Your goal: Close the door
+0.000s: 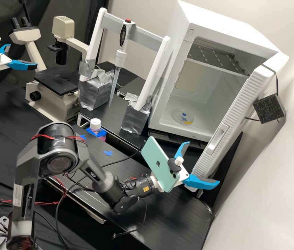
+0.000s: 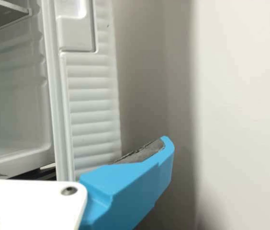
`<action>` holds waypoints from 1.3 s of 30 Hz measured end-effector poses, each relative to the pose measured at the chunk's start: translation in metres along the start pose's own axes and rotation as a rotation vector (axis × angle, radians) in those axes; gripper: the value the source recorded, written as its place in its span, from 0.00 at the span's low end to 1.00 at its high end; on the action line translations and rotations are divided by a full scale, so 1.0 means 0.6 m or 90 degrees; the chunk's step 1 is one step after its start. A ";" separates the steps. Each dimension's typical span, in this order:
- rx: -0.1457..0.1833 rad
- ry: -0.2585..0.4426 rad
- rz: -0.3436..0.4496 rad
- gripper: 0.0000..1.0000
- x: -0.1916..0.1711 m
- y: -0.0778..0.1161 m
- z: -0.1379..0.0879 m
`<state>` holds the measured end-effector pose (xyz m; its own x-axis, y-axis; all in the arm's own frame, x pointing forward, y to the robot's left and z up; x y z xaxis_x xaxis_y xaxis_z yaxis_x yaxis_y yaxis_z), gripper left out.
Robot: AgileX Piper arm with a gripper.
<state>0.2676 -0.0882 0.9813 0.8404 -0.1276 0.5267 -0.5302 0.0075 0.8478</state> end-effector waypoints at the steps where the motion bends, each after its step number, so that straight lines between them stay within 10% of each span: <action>1: 0.000 0.003 -0.001 1.00 0.003 -0.002 -0.001; 16: 0.063 0.004 -0.011 1.00 0.005 -0.008 -0.008; 39: 0.088 0.209 -0.224 1.00 -0.057 -0.074 -0.157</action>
<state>0.2729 0.0094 0.9317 0.9502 0.2208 0.2201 -0.1991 -0.1134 0.9734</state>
